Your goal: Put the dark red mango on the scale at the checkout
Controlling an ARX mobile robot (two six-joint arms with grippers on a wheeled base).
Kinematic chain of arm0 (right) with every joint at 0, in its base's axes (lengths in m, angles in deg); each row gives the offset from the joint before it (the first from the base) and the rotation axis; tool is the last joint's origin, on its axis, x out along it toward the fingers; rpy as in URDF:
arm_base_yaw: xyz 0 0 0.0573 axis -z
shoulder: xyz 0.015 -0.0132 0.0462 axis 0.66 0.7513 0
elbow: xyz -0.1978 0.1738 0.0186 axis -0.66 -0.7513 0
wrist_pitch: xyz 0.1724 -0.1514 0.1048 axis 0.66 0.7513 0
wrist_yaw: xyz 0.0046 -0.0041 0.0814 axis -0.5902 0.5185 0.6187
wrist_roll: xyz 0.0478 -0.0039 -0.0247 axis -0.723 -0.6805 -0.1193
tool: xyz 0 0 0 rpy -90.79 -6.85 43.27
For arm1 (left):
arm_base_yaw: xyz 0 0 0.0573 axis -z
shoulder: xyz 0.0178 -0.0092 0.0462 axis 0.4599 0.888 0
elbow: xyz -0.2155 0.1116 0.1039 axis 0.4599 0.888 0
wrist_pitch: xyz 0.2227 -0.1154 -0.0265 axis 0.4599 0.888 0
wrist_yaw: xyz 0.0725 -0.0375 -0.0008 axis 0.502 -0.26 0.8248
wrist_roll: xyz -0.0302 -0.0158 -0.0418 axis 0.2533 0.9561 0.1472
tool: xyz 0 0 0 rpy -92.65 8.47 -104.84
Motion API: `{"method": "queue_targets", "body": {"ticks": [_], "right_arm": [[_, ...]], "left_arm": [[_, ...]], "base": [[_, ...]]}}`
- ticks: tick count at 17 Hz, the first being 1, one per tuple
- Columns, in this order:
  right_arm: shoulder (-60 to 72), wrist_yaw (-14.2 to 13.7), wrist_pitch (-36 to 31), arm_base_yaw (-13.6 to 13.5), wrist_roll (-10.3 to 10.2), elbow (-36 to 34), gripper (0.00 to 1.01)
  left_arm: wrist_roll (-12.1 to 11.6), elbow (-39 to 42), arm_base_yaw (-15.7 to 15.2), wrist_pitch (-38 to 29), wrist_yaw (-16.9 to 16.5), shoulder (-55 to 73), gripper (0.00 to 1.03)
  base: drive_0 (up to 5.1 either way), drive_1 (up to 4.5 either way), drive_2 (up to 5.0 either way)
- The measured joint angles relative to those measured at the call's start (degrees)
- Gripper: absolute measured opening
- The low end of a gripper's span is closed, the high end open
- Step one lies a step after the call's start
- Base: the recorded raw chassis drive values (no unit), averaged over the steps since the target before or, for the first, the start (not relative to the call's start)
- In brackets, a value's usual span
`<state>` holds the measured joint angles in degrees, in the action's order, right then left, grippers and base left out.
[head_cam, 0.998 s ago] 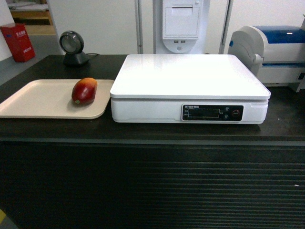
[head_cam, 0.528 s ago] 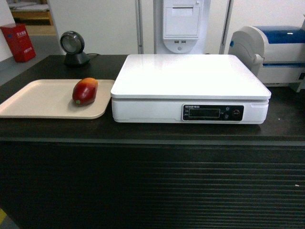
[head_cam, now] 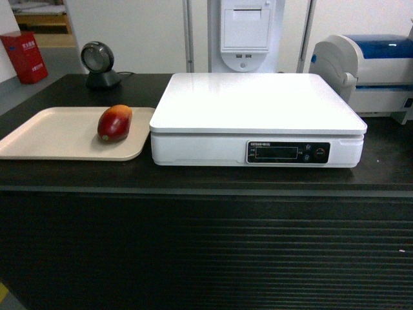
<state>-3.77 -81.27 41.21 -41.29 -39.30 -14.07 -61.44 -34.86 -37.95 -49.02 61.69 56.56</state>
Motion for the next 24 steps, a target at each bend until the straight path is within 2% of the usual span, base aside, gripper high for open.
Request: {"method": "queue_targets", "body": {"ticks": [3, 7, 10, 12, 14, 18, 24], "right_arm": [[0.0, 0.0, 0.0, 0.0, 0.0, 0.0, 0.98], [0.0, 0.0, 0.0, 0.0, 0.0, 0.0, 0.98], [0.0, 0.0, 0.0, 0.0, 0.0, 0.0, 0.98], [0.0, 0.0, 0.0, 0.0, 0.0, 0.0, 0.98], [0.0, 0.0, 0.0, 0.0, 0.0, 0.0, 0.98], [0.0, 0.0, 0.0, 0.0, 0.0, 0.0, 0.98], [0.0, 0.0, 0.0, 0.0, 0.0, 0.0, 0.98]], "left_arm": [[-1.29, -12.81, 3.69, 3.76, -0.85, 13.46, 0.98], [-4.37, -35.71, 6.78, 17.35, -1.53, 32.85, 0.98], [-4.2, -55.04, 7.15, 29.59, -1.2, 46.1, 0.98], [-4.13, -64.59, 7.76, 35.32, -0.57, 52.11, 0.98], [-2.62, -71.52, 9.33, 39.74, -0.55, 56.04, 0.98], [-2.01, -72.72, 11.85, 40.83, -0.09, 57.29, 0.98], [-2.69, -70.44, 12.0, 40.33, 3.19, 58.49, 0.98]], "base": [[0.0, 0.0, 0.0], [0.0, 0.0, 0.0], [0.0, 0.0, 0.0], [0.0, 0.0, 0.0], [0.0, 0.0, 0.0], [0.0, 0.0, 0.0], [0.0, 0.0, 0.0]]}}
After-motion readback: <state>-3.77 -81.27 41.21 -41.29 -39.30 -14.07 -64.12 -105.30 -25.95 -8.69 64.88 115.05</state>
